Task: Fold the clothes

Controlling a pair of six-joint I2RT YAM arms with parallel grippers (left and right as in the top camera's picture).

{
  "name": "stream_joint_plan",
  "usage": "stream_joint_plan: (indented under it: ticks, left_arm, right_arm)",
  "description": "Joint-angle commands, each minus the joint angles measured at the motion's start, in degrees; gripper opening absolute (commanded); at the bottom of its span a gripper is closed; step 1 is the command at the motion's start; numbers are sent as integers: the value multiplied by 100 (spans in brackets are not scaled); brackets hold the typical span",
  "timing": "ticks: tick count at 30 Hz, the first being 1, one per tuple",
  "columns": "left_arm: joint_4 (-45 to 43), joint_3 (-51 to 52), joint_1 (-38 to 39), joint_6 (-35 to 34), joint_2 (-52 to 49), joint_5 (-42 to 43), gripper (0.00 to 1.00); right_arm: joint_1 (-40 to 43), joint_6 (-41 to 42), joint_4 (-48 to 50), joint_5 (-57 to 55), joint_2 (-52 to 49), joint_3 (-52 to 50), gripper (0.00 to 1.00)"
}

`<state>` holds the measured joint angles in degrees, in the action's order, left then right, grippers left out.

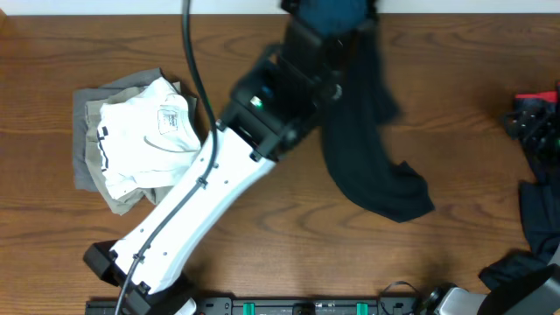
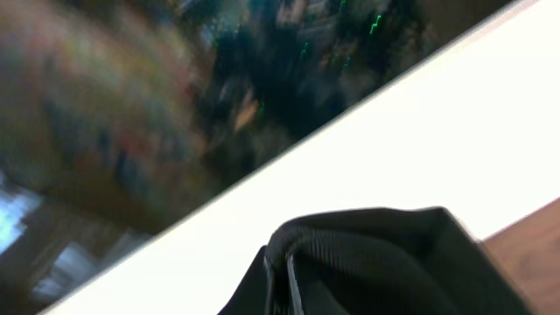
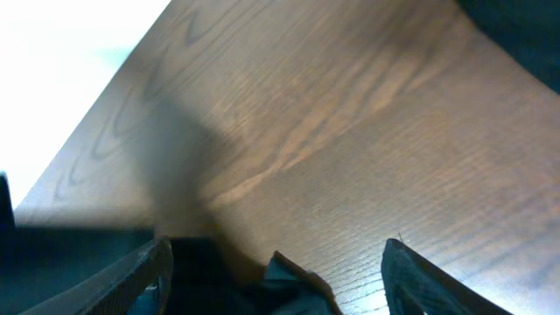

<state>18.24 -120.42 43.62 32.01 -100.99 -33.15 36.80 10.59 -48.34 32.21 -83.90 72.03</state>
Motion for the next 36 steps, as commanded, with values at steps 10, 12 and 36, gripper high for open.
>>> stream_joint_plan:
  ticks: [10,12,36]
  left_arm:
    - [2426,-131,-1099,-1401,101,-546,21]
    - [2507,-131,-1158,-1438,101,-546,23]
    - [2975,-131,-1158,-2251,101,-549,66]
  right_arm:
    - [-839,-387,31,-114,63,-28,77]
    - [-1016,-407,-4,-118,63,-70,77]
    - [-2938,-402,2741,-717,-175,-3373,70]
